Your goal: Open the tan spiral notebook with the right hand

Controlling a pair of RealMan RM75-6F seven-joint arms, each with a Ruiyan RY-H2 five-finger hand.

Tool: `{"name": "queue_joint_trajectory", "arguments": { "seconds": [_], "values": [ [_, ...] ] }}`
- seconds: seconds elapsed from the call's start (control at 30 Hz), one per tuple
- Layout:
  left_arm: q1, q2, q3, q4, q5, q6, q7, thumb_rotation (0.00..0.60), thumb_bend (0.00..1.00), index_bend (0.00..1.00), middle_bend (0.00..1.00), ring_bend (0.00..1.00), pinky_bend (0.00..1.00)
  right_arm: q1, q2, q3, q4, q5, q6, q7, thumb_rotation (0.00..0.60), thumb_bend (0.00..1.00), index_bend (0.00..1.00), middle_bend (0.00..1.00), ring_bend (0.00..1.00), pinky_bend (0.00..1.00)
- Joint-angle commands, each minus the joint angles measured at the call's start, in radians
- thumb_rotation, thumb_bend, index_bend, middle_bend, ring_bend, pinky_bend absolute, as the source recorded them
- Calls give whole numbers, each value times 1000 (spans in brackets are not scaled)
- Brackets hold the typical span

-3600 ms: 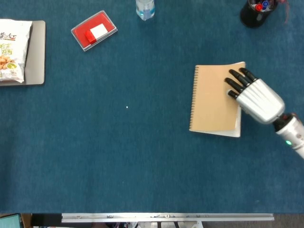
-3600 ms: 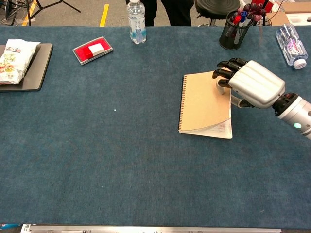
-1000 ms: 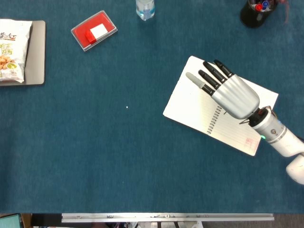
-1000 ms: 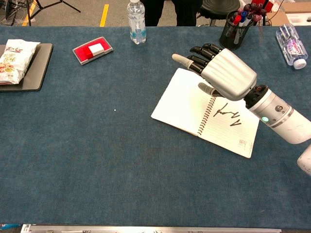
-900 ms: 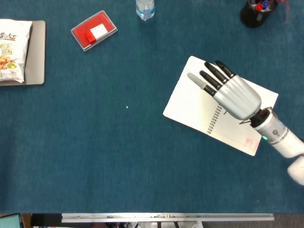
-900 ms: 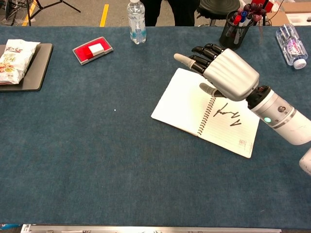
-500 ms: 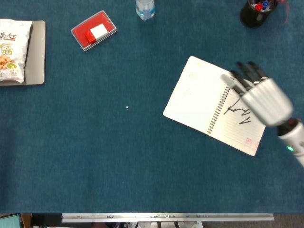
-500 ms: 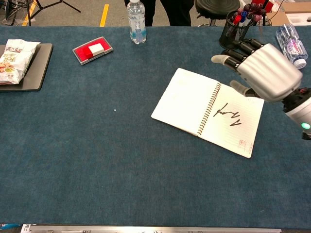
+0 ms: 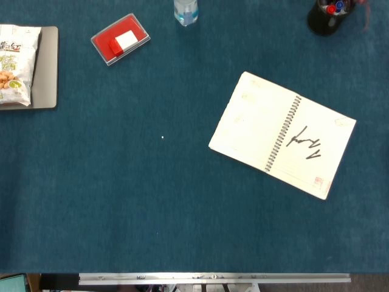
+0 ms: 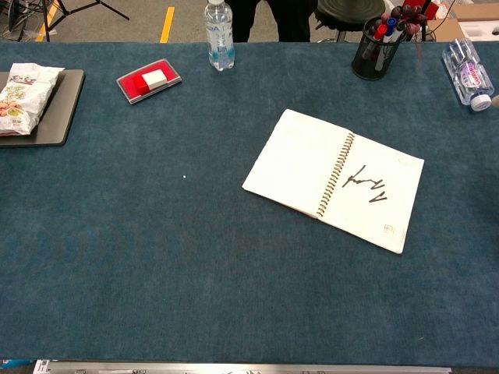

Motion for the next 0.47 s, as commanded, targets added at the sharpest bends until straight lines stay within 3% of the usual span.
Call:
{"name": "queue_joint_trajectory", "arguments": {
  "seconds": [0.03,0.47],
  "values": [
    [-4,0,-1,1,-5,-8,2,600,327,475,385,367,585,-42,16,25,-7,64,13,30,600,291,281,272,152,220],
    [-17,-4,-15,15,-43,-36,-3,600,327,480,385,367,585,-75,46,101,56,134,-5,225,600,291,303,248,135,206]
  ]
}}
